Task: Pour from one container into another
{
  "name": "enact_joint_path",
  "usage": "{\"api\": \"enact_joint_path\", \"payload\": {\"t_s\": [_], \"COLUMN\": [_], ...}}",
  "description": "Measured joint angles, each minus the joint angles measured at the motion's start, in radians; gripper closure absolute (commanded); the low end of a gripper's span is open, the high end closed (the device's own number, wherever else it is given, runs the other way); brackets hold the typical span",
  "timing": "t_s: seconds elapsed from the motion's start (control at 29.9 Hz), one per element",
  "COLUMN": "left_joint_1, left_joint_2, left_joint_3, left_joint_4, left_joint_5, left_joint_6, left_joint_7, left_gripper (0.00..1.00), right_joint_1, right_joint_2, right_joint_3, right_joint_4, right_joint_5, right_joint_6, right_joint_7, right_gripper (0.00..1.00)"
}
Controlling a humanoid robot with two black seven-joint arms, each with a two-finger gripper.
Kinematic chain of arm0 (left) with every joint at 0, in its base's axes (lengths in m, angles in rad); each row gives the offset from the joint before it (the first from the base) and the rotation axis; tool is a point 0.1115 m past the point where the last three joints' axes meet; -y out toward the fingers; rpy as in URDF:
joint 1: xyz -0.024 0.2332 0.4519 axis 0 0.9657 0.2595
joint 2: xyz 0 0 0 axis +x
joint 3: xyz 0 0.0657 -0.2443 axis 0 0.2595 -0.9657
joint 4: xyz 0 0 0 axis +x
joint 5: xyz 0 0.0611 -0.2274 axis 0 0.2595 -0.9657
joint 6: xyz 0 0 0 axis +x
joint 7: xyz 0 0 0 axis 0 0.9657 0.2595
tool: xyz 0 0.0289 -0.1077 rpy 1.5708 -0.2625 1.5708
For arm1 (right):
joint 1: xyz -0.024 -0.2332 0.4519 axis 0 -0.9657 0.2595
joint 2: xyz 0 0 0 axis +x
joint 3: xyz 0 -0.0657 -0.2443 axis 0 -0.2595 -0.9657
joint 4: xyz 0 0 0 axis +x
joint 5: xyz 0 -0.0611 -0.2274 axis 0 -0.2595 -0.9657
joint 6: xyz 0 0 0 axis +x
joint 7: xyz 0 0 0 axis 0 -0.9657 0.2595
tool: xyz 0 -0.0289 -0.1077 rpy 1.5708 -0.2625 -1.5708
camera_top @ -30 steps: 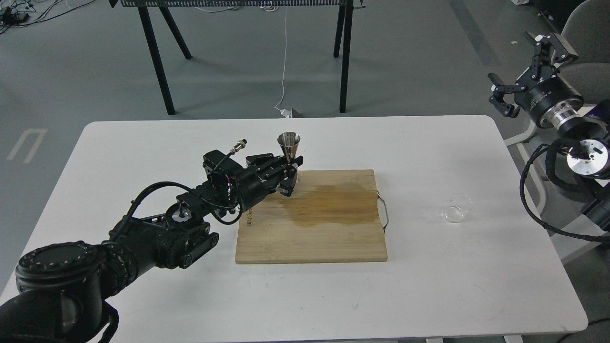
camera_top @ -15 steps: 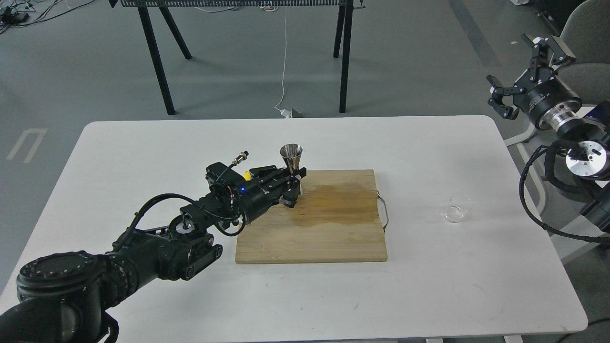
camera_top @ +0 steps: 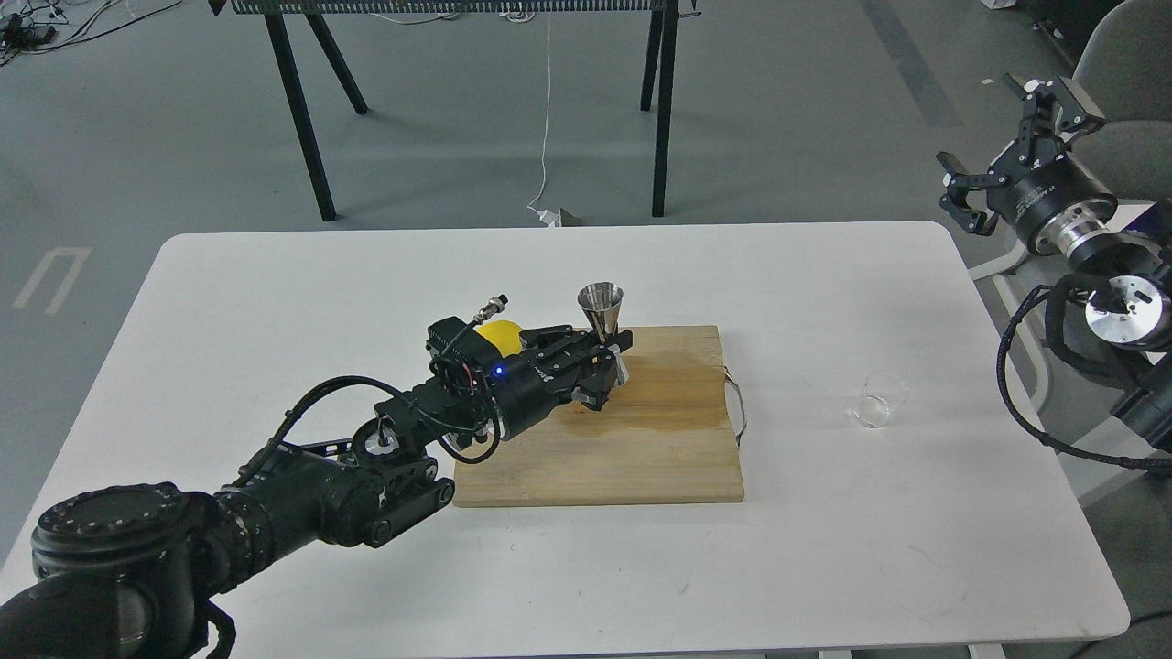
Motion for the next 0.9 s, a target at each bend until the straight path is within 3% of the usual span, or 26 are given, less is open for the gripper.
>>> {"api": "enact_joint_path", "payload": {"t_s": [0.9], "left_joint_1": [0.032], "left_joint_2": [0.000], "left_joint_3": [0.062], "left_joint_4": [0.014], "left_joint_5": [-0.006], "left_joint_6": [0.000], "left_joint_7": [0.000], "left_gripper": [0.80], "right_joint_1": [-0.008], "right_joint_2": [0.015], "right_joint_3": [0.000], "right_joint_4": [0.000], "right_joint_5": [0.000], "right_joint_6": [0.000], "right_joint_7": [0.002], "right_gripper": [0.01]}}
